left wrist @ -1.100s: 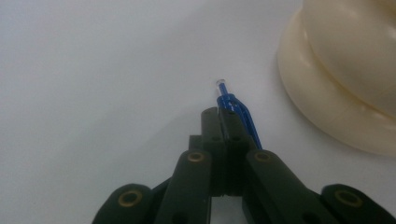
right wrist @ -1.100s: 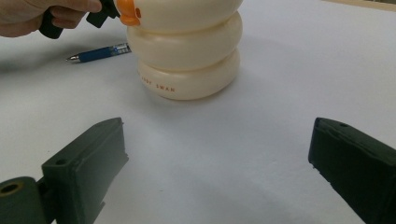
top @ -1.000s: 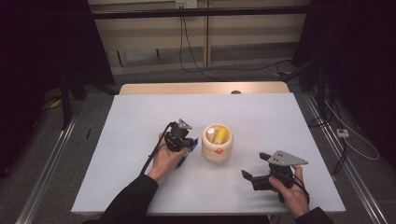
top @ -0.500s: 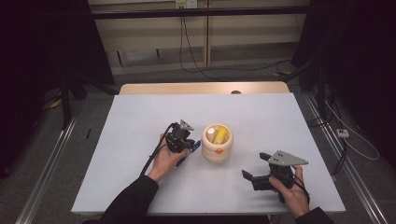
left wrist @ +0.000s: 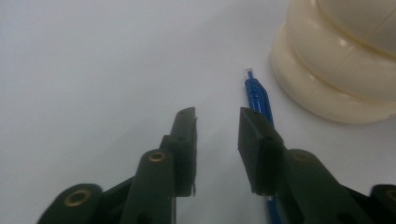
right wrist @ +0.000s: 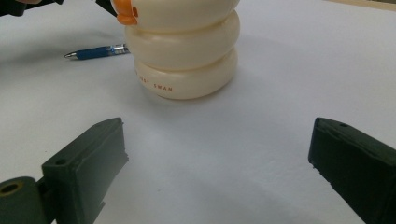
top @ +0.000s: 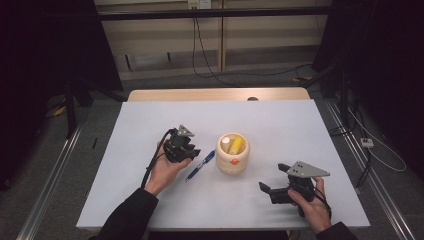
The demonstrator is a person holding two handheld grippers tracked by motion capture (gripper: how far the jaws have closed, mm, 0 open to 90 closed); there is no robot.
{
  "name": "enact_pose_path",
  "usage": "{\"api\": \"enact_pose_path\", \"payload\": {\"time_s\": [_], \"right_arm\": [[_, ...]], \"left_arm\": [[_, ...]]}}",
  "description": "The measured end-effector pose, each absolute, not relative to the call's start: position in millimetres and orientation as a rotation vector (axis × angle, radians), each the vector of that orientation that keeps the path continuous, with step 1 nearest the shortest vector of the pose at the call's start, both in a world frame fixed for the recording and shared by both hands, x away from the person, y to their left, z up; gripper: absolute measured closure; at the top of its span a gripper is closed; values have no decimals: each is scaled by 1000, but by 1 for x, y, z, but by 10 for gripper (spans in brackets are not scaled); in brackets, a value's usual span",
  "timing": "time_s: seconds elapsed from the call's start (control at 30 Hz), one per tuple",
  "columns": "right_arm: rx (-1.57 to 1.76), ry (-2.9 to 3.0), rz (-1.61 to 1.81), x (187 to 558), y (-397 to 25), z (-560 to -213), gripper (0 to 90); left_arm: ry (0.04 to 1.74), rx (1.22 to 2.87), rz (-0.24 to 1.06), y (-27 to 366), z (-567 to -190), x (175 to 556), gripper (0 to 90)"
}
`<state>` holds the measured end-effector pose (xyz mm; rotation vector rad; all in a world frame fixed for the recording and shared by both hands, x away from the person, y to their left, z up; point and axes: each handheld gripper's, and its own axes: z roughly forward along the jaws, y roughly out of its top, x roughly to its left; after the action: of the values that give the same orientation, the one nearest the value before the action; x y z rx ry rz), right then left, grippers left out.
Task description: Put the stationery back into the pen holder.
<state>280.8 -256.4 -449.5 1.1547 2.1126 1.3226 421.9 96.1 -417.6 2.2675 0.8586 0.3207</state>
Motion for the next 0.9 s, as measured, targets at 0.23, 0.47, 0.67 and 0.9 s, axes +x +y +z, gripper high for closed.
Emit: {"api": "enact_pose_path", "payload": {"time_s": [0.23, 0.47, 0.67, 0.9], "right_arm": [[1154, 2112, 1325, 281, -257, -450, 36], [1152, 2113, 1324, 281, -257, -449, 36], [1152, 2114, 1325, 281, -256, -449, 36], [1150, 2115, 1325, 281, -256, -449, 36]], "left_arm": [[835, 2273, 390, 98, -406, 412, 365], [863, 2242, 350, 101, -403, 405, 137], [871, 2277, 304, 106, -404, 403, 86], [853, 2356, 223, 104, -411, 399, 108]]}}
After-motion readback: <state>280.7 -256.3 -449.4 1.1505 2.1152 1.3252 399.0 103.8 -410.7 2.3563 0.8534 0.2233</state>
